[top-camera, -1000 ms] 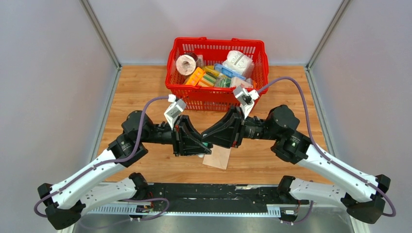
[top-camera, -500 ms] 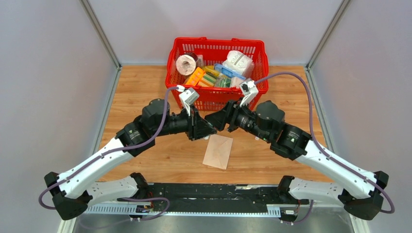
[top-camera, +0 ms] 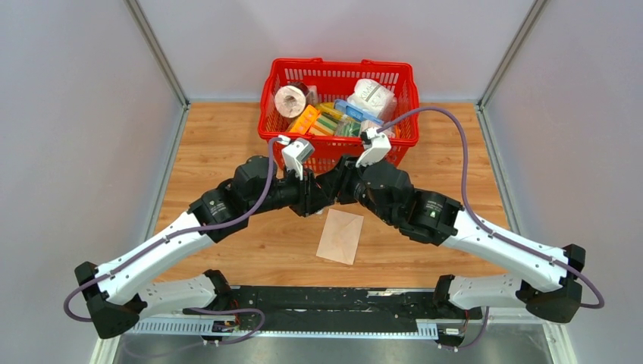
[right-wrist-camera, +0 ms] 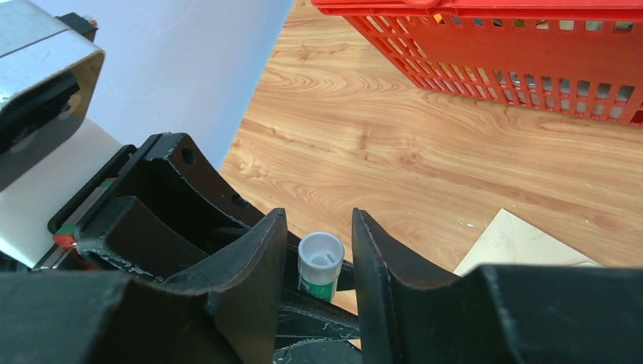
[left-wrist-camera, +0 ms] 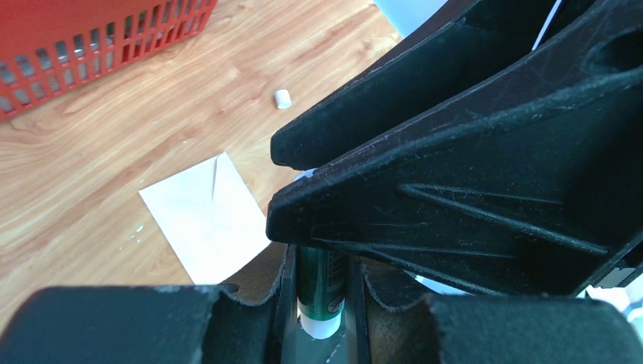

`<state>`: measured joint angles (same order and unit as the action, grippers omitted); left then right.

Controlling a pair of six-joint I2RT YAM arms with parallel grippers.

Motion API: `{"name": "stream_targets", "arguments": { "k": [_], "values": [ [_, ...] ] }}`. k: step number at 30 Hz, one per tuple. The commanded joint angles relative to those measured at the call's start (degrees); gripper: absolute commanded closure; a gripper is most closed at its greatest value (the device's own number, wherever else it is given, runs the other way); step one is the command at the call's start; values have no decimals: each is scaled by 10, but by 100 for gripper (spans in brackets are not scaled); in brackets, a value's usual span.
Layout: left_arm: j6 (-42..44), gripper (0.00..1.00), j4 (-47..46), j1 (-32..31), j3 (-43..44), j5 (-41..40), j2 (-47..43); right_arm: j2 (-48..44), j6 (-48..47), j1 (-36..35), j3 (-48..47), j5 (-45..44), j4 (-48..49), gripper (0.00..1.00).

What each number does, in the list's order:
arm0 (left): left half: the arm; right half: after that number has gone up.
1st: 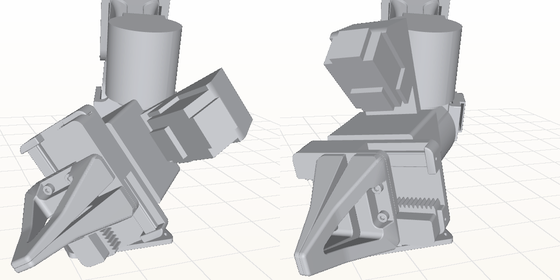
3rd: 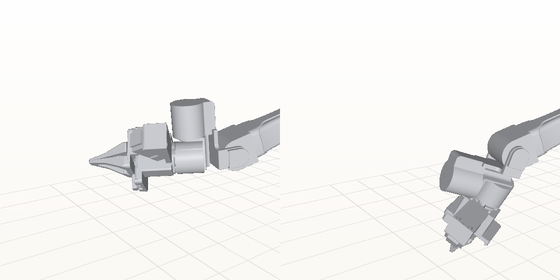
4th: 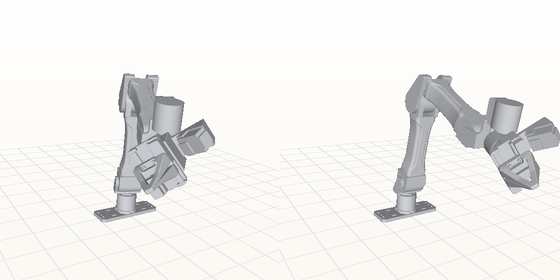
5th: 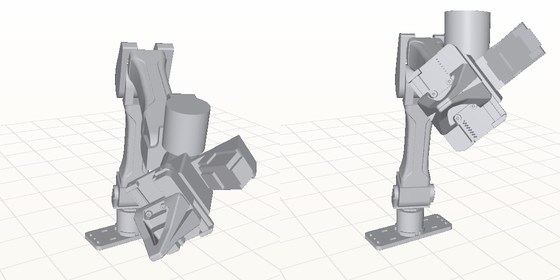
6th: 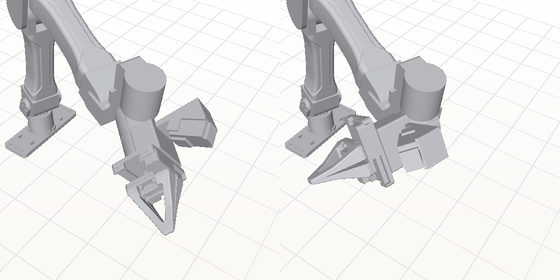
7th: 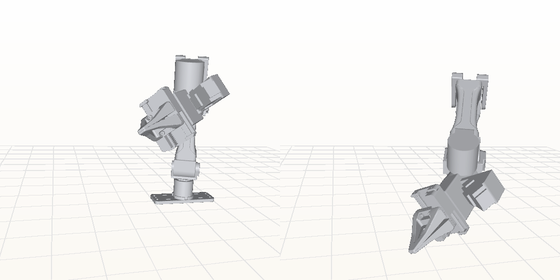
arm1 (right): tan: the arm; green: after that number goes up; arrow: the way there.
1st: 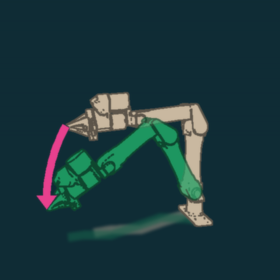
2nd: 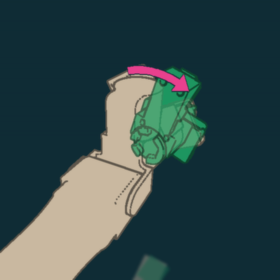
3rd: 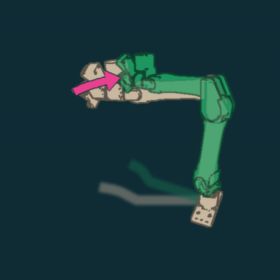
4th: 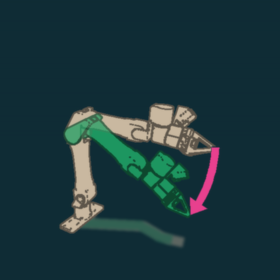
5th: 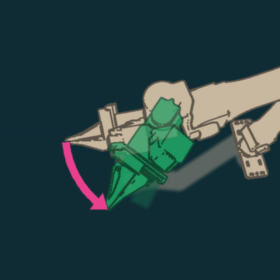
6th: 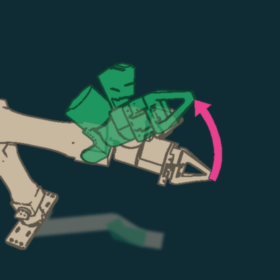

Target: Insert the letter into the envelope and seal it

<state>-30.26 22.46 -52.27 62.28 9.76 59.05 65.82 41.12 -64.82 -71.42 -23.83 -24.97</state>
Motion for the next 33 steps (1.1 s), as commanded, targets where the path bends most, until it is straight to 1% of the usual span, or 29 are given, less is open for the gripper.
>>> {"name": "stream_targets", "arguments": {
  "k": [1, 6, 8, 11, 12, 13, 15, 16, 17, 18, 19, 20, 21, 22, 23, 25, 27, 28, 29, 30, 31, 32, 33],
  "values": [
    [-1, 100, -62, -1, 1, -39, -28, 22, 12, -17, -22, 2, -24, 60],
    [-3, 100, -65, -1, -10, -51, -54, 13, -3, -17, -14, 4, -14, 62],
    [-8, 100, -82, -1, -18, -52, -66, 12, -21, -16, -16, 9, -14, 70],
    [-4, 100, -92, 0, -19, -7, -71, -5, -49, -11, -9, 24, 2, 89],
    [-1, 100, -104, -1, -22, 30, -73, -14, -64, -4, -4, 58, 18, 92],
    [0, 100, -113, -1, -29, 49, -80, -22, -82, 5, 4, 80, 30, 93],
    [-8, 100, -167, -1, -50, 122, -100, -35, -118, 29, 18, 218, 61, 95],
    [-15, 100, -210, -1, -58, 186, -106, -43, -131, 42, 25, 280, 80, 96],
    [-36, 100, -269, -1, -72, 213, -117, -52, -144, 53, 43, 345, 100, 96],
    [-50, 100, -300, -1, -77, 273, -122, -60, -150, 63, 59, 400, 129, 97],
    [-76, 100, -346, -1, -83, 297, -126, -70, -143, 74, 79, 460, 168, 97],
    [-92, 100, -373, -1, -84, 339, -128, -79, -127, 89, 102, 521, 211, 97],
    [-113, 100, -406, -1, -84, 353, -131, -88, -101, 100, 121, 567, 273, 97],
    [-125, 100, -423, -1, -84, 381, -131, -90, -71, 112, 135, 605, 313, 97],
    [-144, 100, -449, -1, -83, 394, -133, -88, -50, 117, 142, 626, 343, 97],
    [-151, 100, -453, -1, -78, 408, -133, -77, -35, 120, 138, 642, 354, 97],
    [-140, 100, -431, -1, -72, 406, -134, -68, -27, 120, 131, 644, 354, 93],
    [-132, 100, -409, -1, -66, 389, -137, -67, -29, 120, 127, 633, 340, 89],
    [-103, 100, -365, -1, -60, 378, -137, -66, -36, 120, 121, 614, 318, 78],
    [-84, 100, -331, -1, -47, 341, -137, -68, -43, 118, 114, 583, 294, 65],
    [-55, 100, -263, -1, -42, 291, -134, -68, -49, 119, 105, 552, 261, 56],
    [-37, 100, -234, -1, -28, 265, -128, -68, -53, 118, 98, 523, 232, 50],
    [-17, 100, -179, -1, -24, 213, -124, -67, -53, 117, 91, 499, 211, 46]
  ]
}}
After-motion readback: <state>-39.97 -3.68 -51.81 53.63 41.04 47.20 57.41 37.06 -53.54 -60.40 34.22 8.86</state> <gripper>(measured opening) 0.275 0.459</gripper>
